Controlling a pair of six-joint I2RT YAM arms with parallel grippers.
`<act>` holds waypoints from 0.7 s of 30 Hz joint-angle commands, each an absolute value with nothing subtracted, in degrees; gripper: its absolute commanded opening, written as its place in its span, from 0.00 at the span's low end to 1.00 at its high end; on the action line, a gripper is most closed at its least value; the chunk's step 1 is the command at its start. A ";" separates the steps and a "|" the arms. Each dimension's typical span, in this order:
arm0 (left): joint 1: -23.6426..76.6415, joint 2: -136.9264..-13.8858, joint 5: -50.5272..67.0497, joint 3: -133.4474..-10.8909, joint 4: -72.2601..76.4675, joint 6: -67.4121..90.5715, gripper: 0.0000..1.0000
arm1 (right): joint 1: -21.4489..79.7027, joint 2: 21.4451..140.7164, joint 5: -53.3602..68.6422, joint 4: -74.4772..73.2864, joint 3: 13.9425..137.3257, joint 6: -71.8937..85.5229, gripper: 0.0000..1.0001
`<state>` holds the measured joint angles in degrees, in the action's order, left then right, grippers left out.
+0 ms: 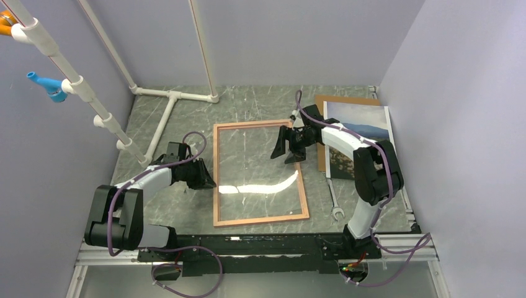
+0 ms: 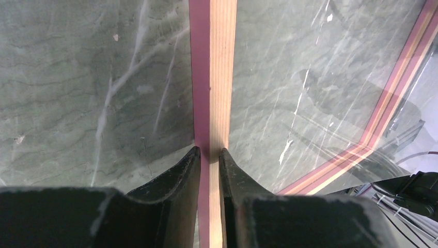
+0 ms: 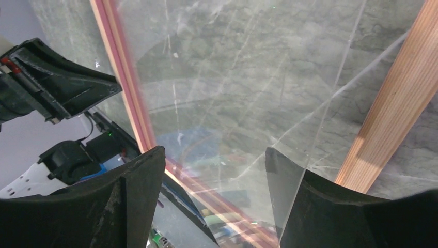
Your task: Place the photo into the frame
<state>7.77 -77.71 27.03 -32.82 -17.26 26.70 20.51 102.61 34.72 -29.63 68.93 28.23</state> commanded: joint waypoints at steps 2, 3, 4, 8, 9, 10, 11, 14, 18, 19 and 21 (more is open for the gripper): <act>8.61 -79.81 22.88 -31.83 -18.23 25.06 0.24 | 21.39 103.22 31.34 -29.82 68.82 26.31 0.75; 8.61 -79.78 22.79 -31.82 -18.34 25.05 0.24 | 21.48 103.41 30.84 -29.92 68.94 26.10 0.75; 8.57 -79.73 22.77 -31.82 -18.37 24.98 0.24 | 21.65 103.50 30.28 -30.09 69.12 25.89 0.76; 8.78 -79.72 22.78 -31.78 -18.39 24.96 0.23 | 22.54 103.47 26.33 -31.43 70.26 25.01 0.79; 8.79 -79.72 22.73 -31.81 -18.44 24.96 0.23 | 22.70 103.47 24.51 -31.99 70.65 24.82 0.81; 8.79 -79.74 22.70 -31.74 -18.44 24.96 0.23 | 22.94 103.46 23.34 -32.65 71.04 24.60 0.82; 8.79 -79.66 22.73 -31.75 -18.47 24.96 0.23 | 23.13 103.42 21.95 -33.34 71.34 24.44 0.83; 8.84 -79.78 22.60 -31.81 -18.51 24.96 0.23 | 23.62 103.29 18.80 -34.76 72.00 24.13 0.86; 8.88 -79.88 22.57 -31.82 -18.48 24.96 0.23 | 24.14 103.29 16.41 -35.89 72.41 24.10 0.88; 8.88 -79.87 22.59 -31.82 -18.40 24.96 0.23 | 24.17 103.32 16.09 -36.08 72.46 24.16 0.88; 8.88 -79.92 22.52 -31.82 -18.53 24.93 0.23 | 24.34 103.19 15.59 -36.32 72.50 24.13 0.89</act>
